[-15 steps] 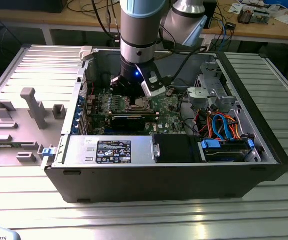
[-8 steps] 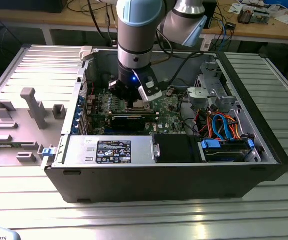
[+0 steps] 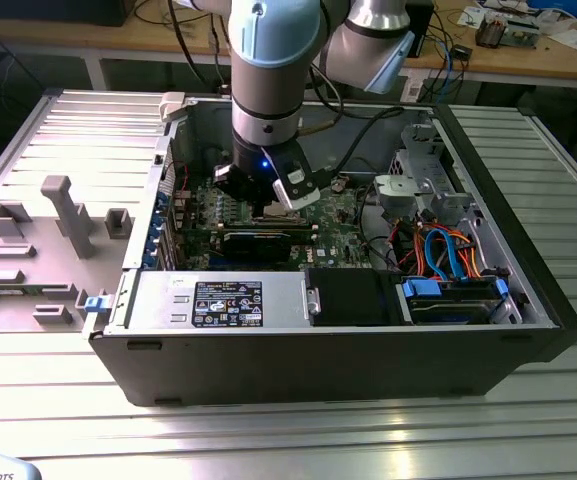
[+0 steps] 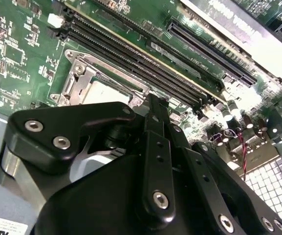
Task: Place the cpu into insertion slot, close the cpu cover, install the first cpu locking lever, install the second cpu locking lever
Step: 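Install the second cpu locking lever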
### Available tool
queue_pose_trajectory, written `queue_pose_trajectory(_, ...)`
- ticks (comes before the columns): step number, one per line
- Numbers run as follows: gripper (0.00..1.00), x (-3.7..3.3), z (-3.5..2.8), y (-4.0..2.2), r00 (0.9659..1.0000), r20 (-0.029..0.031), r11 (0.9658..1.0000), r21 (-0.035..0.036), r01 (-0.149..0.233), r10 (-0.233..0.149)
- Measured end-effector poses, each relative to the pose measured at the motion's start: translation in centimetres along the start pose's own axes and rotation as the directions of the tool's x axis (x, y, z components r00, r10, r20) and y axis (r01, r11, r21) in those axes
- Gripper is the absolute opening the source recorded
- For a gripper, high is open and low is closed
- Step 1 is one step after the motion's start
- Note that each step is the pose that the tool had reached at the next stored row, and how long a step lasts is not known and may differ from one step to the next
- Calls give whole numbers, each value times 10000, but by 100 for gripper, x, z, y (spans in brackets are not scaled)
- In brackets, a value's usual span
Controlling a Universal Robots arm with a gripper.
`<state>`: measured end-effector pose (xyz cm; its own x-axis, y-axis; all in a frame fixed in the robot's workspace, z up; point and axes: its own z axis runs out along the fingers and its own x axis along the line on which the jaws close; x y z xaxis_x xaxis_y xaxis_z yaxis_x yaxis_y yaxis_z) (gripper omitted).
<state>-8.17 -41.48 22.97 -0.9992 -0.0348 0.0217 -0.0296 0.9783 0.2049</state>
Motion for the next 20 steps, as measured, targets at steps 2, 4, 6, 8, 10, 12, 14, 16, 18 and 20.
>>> queue_pose_trajectory(2, 11, 5, 61, -14, 10000, -4, 10000, -24, 20, -20)
queue_pose_trajectory(4, 11, 19, 88, -22, 10000, -13, 10000, -44, 51, -51)
queue_pose_trajectory(6, 11, 32, 102, -35, 10000, -18, 9999, -75, 85, -85)
queue_pose_trajectory(8, 11, 56, 122, -42, 9999, -25, 9998, -154, 133, -134)
queue_pose_trajectory(10, 11, 56, 123, -42, 9999, -25, 9998, -160, 134, -134)
queue_pose_trajectory(12, 11, 57, 123, -43, 9999, -25, 9998, -160, 134, -134)
queue_pose_trajectory(14, 11, 57, 122, -52, 9999, -24, 9997, -193, 136, -137)
queue_pose_trajectory(16, 11, 58, 118, -81, 9999, -20, 9996, -261, 138, -138)
queue_pose_trajectory(18, 11, 61, 103, -152, 9999, -14, 9991, -403, 140, -141)
queue_pose_trajectory(20, 11, 61, 104, -169, 9999, -9, 9985, -529, 144, -145)
